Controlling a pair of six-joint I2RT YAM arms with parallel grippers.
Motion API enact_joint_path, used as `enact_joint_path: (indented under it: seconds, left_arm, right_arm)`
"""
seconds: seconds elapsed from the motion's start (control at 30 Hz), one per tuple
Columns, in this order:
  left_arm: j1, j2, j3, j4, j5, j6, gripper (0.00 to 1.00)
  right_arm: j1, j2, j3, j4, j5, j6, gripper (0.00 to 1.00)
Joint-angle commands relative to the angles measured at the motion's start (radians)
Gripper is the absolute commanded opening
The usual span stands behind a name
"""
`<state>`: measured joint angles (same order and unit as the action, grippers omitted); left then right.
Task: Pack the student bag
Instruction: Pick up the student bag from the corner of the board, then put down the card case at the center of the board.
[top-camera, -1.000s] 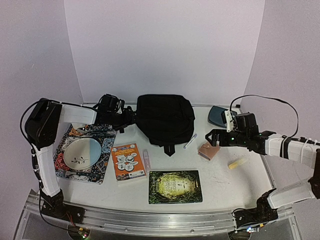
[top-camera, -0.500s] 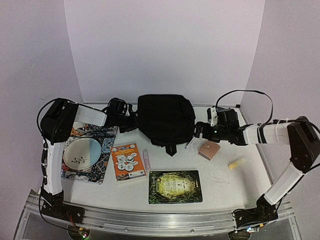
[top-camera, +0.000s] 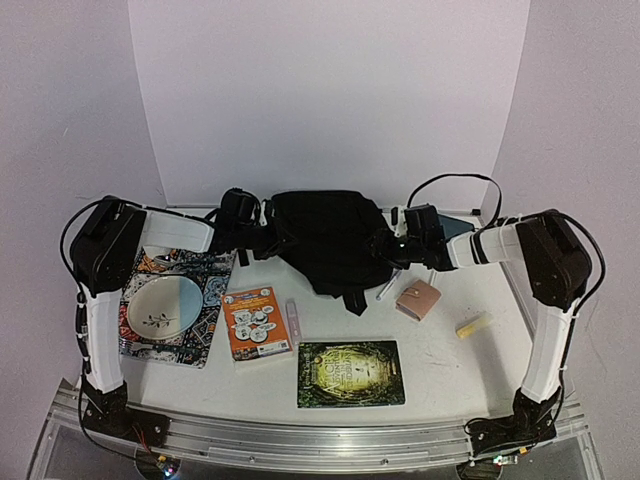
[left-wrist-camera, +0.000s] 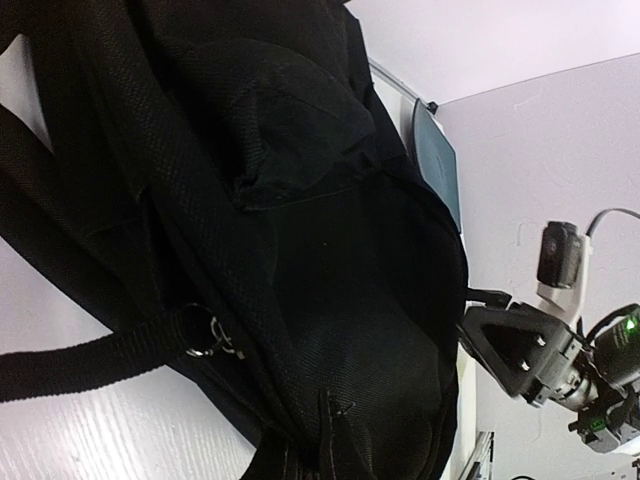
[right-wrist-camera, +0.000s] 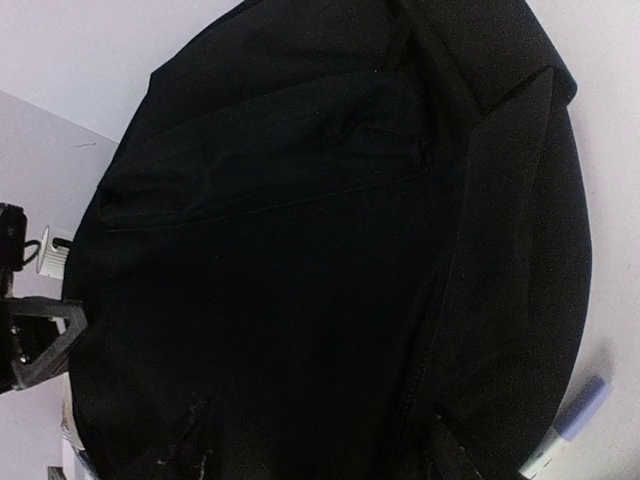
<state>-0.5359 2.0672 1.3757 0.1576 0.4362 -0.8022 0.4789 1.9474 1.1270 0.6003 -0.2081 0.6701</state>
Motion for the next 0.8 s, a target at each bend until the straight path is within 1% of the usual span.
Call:
enact_joint_path:
  seconds: [0.0, 0.07, 0.13, 0.27, 0.4, 0.6, 0.77]
  left_arm:
    - [-0.022, -0.112, 0.0, 0.074, 0.053, -0.008, 0.0]
    - [-0.027, -0.132, 0.001, 0.074, 0.055, -0.005, 0.0]
    - [-0.033, -0.153, -0.002, 0.074, 0.052, -0.002, 0.01]
    - [-0.054, -0.2, -0.02, 0.073, 0.036, 0.003, 0.03]
    - [-0.102, -0.23, -0.035, 0.073, 0.02, 0.004, 0.04]
    - [-0.214, -0.253, -0.054, 0.073, -0.03, 0.003, 0.05]
    - [-0.332, -0.239, -0.066, 0.074, -0.103, 0.005, 0.07]
  right_arm:
    - [0.006, 0.004, 0.106, -0.064, 0.0, -0.054, 0.35]
    - [0.006, -0.026, 0.14, -0.114, 0.01, -0.102, 0.1]
    - [0.006, -0.063, 0.18, -0.173, 0.027, -0.157, 0.0]
    - [0.006, -0.159, 0.238, -0.286, 0.07, -0.275, 0.0]
    - [0.004, -0.255, 0.232, -0.359, 0.117, -0.364, 0.0]
    - [0.002, -0.379, 0.128, -0.39, 0.184, -0.463, 0.0]
    - [-0.015, -0.418, 0.033, -0.397, 0.227, -0.522, 0.0]
